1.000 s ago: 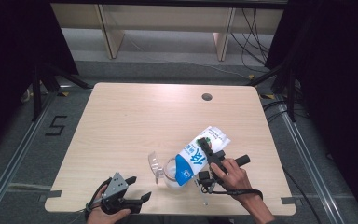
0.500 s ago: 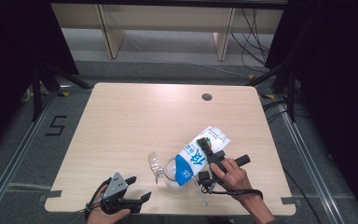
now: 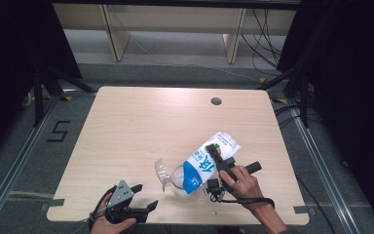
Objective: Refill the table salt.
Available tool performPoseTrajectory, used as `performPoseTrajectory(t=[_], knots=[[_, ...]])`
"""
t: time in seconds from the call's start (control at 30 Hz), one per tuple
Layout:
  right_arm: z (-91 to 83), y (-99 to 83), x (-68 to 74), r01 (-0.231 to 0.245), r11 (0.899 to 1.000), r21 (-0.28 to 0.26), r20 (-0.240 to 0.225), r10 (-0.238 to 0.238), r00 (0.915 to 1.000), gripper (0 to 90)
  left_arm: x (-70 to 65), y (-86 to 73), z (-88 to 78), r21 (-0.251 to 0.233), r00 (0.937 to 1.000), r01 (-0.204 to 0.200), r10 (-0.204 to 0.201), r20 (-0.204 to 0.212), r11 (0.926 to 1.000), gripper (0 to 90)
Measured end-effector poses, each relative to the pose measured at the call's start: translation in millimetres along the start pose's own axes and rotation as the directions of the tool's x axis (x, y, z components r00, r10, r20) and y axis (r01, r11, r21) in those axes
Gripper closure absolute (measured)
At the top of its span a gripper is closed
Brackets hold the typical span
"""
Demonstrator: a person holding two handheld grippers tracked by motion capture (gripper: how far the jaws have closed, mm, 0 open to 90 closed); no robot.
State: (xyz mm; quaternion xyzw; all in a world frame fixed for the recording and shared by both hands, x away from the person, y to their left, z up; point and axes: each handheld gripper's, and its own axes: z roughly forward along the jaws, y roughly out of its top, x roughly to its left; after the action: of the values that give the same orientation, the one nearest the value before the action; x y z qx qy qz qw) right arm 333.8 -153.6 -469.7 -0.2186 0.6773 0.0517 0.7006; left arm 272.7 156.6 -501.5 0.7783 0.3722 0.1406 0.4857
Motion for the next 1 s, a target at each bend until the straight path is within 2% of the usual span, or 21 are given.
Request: performPoseTrajectory(t=[0.03, 0.07, 0.1, 0.13, 0.17, 0.2, 0.4, 0.47, 0.5, 0.77, 0.8, 0.83, 0.9, 0.93, 0.97, 1.0], knots=[[-0.1, 0.0, 2.3, -0.025, 1.0, 0.005, -0.009, 0.025, 0.9996, 71.9, 0.0, 0.0, -0.1, 0.001, 1.0, -0.001, 0.001, 0.0, 1.0, 21.2], [-0.1, 0.0, 2.3, -0.025, 1.0, 0.005, -0.009, 0.025, 0.9996, 71.9, 0.0, 0.0, 0.0, 0.001, 1.0, -0.001, 0.001, 0.0, 1.0, 21.2], [0.0, 0.3, 0.5, -0.001, 1.0, -0.001, -0.002, 0.001, 1.0, 71.9, 0.0, 0.0, 0.0, 0.0, 1.0, -0.001, 0.001, 0.0, 1.0, 21.2], [0.0, 0.1, 2.2, -0.022, 1.0, 0.005, -0.01, 0.022, 0.9997, 72.0, 0.0, 0.0, 0.0, 0.001, 1.0, -0.001, 0.001, 0.0, 1.0, 21.3], [0.1, 0.0, 2.2, -0.022, 1.0, 0.004, -0.01, 0.022, 0.9997, 72.1, 0.0, 0.0, 0.0, 0.001, 1.0, -0.001, 0.001, 0.0, 1.0, 21.3], [0.2, 0.1, 0.1, 0.002, 1.0, -0.001, -0.002, -0.002, 1.0, 72.1, 0.2, 0.0, -0.2, 0.002, 1.0, -0.003, 0.003, 0.0, 1.0, 21.3], [0.1, 0.1, 0.2, -0.002, 1.0, 0.001, -0.002, 0.002, 1.0, 72.4, -0.8, -0.4, 0.5, -0.001, 0.9999, 0.014, -0.014, 0.0, 0.9999, 21.3], [0.1, 0.2, 0.3, -0.002, 1.0, 0.001, -0.003, 0.002, 1.0, 72.4, -0.8, -0.4, 0.5, -0.001, 0.9999, 0.014, -0.014, 0.0, 0.9999, 21.3], [0.4, 0.2, 0.7, -0.002, 1.0, -0.001, -0.003, 0.002, 1.0, 72.5, -0.1, 0.0, 0.0, 0.001, 1.0, 0.0, 0.0, -0.001, 1.0, 21.3], [0.8, 1.3, 2.1, 0.007, 1.0, -0.002, -0.01, -0.007, 0.9999, 72.7, 0.0, 0.1, -0.1, 0.001, 1.0, -0.002, 0.002, 0.0, 1.0, 21.2], [-0.5, 1.3, 6.0, -0.038, 0.999, 0.023, -0.029, 0.039, 0.9988, 72.7, 0.0, 0.1, -0.2, 0.001, 1.0, -0.002, 0.002, 0.0, 1.0, 21.3], [-0.5, 1.3, 6.0, -0.038, 0.999, 0.023, -0.029, 0.039, 0.9988, 72.7, 0.0, 0.1, -0.2, 0.001, 1.0, -0.002, 0.002, 0.0, 1.0, 21.3], [0.0, 1.6, 5.2, -0.02, 1.0, 0.014, -0.026, 0.02, 0.9995, 72.9, -0.4, -0.1, 0.0, 0.001, 1.0, 0.006, -0.006, 0.0, 1.0, 21.3], [0.1, 1.6, 5.1, -0.019, 1.0, 0.014, -0.026, 0.019, 0.9995, 73.0, 0.0, 0.0, -0.2, 0.001, 1.0, -0.003, 0.003, 0.0, 1.0, 21.3], [0.3, 1.8, 3.0, 0.01, 1.0, 0.007, -0.009, -0.01, 0.9999, 73.0, 0.0, 0.1, -0.2, 0.002, 1.0, -0.003, 0.003, -0.001, 1.0, 21.2], [0.0, 2.0, 3.2, 0.013, 1.0, 0.014, -0.011, -0.013, 0.9999, 73.2, -0.5, -0.2, 0.2, 0.0, 1.0, 0.008, -0.008, 0.001, 1.0, 21.2]])
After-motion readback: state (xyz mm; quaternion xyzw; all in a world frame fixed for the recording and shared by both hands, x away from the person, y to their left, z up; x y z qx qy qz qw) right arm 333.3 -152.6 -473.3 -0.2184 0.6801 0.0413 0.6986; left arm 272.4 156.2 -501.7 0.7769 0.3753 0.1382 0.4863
